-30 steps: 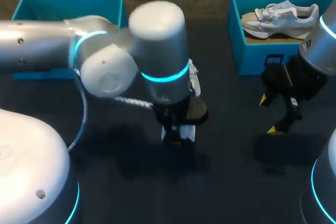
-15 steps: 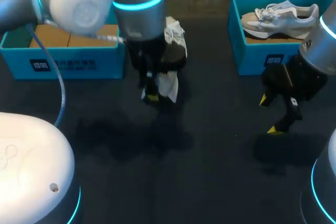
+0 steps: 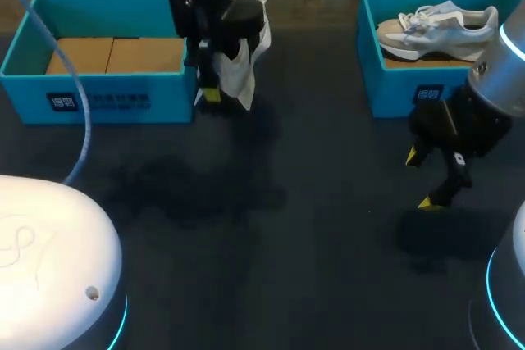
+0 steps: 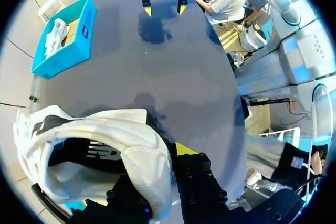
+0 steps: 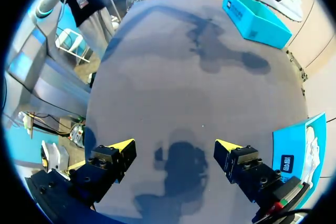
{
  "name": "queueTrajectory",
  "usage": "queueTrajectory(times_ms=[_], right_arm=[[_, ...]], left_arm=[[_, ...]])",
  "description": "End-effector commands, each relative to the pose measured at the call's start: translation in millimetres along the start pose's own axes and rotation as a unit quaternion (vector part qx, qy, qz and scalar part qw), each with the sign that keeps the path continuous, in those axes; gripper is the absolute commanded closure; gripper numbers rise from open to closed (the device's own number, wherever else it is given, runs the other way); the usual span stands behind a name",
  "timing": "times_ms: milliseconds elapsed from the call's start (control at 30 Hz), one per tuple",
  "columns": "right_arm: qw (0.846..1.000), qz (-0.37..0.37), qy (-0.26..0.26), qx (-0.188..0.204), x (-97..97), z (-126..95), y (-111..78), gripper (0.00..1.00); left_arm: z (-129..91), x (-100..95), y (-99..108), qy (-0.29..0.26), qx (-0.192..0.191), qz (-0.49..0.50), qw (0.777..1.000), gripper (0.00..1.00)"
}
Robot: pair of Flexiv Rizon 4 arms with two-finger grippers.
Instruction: Take the shoe out of the shoebox, open the shoe tongue, remove and reinsert the insole, then place the shoe into the shoebox
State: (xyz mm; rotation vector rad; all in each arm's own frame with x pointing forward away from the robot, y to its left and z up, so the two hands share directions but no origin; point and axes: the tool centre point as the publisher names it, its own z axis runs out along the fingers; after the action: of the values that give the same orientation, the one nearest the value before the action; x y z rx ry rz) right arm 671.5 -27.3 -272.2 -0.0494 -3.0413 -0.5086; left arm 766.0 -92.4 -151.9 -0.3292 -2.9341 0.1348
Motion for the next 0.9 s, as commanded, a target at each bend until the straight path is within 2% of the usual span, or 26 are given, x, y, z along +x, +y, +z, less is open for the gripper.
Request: queueTrajectory(times_ms=[33, 267, 367, 400, 467, 533, 667, 733, 800, 833, 867, 900], right_arm=[[1.000, 0.000, 0.000, 0.001, -0.1, 1, 0.1, 0.00], [1.000, 0.000, 0.000, 0.001, -0.1, 1, 0.1, 0.00], [1.000, 0.000, 0.000, 0.001, -0.1, 1, 0.1, 0.00], [1.000, 0.000, 0.000, 0.001, -0.1, 1, 0.1, 0.00], [1.000, 0.000, 0.000, 0.001, -0.1, 1, 0.1, 0.00], [1.000, 0.000, 0.000, 0.001, -0.1, 1, 0.1, 0.00], [1.000, 0.000, 0.000, 0.001, -0.1, 1, 0.1, 0.00], [1.000, 0.000, 0.000, 0.001, -0.1, 1, 0.1, 0.00], [1.000, 0.000, 0.000, 0.001, -0.1, 1, 0.1, 0.00], [1.000, 0.000, 0.000, 0.001, -0.1, 1, 0.1, 0.00], [1.000, 0.000, 0.000, 0.001, -0.1, 1, 0.1, 0.00], [1.000, 0.000, 0.000, 0.001, -0.1, 1, 0.1, 0.00]], left_arm=[[-4, 0.0, 0, 0.000, -0.001, 0.000, 1.000, 1.00], [-4, 0.0, 0, 0.000, -0.001, 0.000, 1.000, 1.00], [-5, -7.0, 10, 0.007, -0.003, -0.003, 1.000, 1.00], [-16, -13.8, 29, 0.008, -0.001, 0.003, 1.000, 1.00], [-18, -14.6, 31, 0.001, -0.004, -0.003, 1.000, 1.00], [-33, -26.6, 56, -0.009, -0.011, -0.020, 1.000, 1.00], [-44, -34.3, 77, -0.007, -0.005, -0.028, 1.000, 1.00], [-51, -39.7, 93, -0.004, -0.004, -0.034, 0.999, 1.00], [-52, -40.5, 96, -0.003, -0.004, -0.034, 0.999, 1.00], [-57, -45.3, 114, -0.001, -0.002, -0.044, 0.999, 1.00], [-57, -45.3, 114, -0.001, -0.002, -0.044, 0.999, 1.00], [-60, -49.3, 126, -0.004, -0.007, -0.054, 0.999, 1.00]])
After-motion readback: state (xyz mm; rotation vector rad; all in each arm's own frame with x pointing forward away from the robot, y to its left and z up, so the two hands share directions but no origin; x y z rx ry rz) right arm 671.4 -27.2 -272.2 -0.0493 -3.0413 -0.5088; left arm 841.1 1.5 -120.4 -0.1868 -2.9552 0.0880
